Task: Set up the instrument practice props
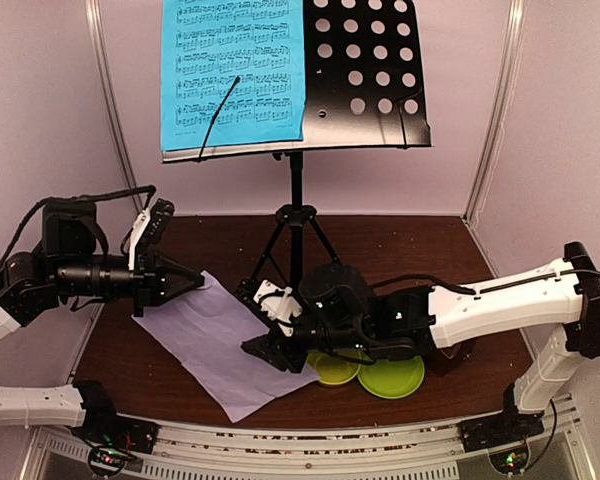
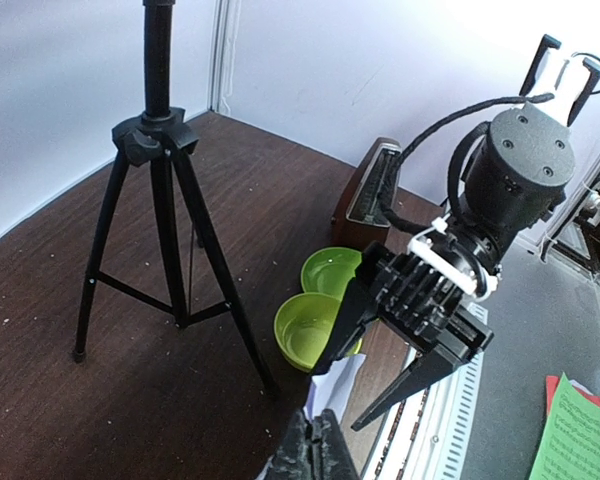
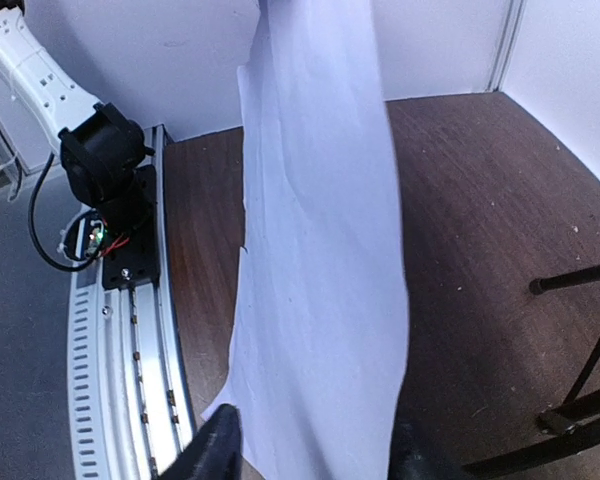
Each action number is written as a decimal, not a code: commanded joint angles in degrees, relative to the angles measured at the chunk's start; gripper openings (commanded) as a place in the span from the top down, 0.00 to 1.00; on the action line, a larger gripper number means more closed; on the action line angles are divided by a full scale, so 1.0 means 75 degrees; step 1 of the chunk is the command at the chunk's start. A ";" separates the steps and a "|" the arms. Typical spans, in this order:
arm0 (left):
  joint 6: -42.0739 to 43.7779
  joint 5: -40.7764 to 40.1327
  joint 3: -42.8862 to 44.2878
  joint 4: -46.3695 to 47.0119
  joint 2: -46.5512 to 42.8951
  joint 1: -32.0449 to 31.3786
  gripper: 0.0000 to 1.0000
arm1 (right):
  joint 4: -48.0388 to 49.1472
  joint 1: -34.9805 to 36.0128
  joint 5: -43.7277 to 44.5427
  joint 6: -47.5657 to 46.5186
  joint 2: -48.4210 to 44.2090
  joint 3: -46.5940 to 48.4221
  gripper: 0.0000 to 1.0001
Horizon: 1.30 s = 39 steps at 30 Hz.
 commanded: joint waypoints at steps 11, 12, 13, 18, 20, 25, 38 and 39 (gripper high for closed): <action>0.0000 0.0553 0.0589 0.0360 -0.0241 -0.0256 0.58 | -0.0063 0.0049 0.0134 -0.1293 -0.1229 -0.0219 1.00; 0.0009 0.0495 0.0690 0.0170 -0.0270 -0.0262 0.50 | -0.0069 0.0077 0.0214 -0.1532 -0.1438 -0.0331 1.00; 0.0019 0.0397 0.0751 0.0044 -0.0319 -0.0257 0.46 | -0.0082 0.0127 0.0365 -0.1753 -0.1675 -0.0502 1.00; -0.0063 -0.0257 0.0858 -0.0162 -0.0831 -0.0256 0.31 | 0.0037 0.0561 0.1053 -0.3120 -0.2759 -0.1078 1.00; -0.0225 -0.0421 0.0882 -0.0094 -0.1039 -0.0257 0.28 | -0.0018 0.0815 0.1501 -0.3798 -0.2996 -0.1156 1.00; -0.0569 -0.0805 0.0926 -0.0138 -0.1378 -0.0256 0.25 | 0.0164 0.1475 0.2813 -0.5450 -0.3478 -0.1543 1.00; -0.1614 -0.0804 -0.0151 0.0259 -0.1397 -0.0262 0.18 | 0.4240 0.2872 0.5533 -1.0481 -0.4016 -0.3559 1.00; -0.1703 -0.0659 -0.0251 0.0413 -0.1346 -0.0257 0.16 | 0.4713 0.2932 0.5591 -1.0979 -0.3965 -0.3755 1.00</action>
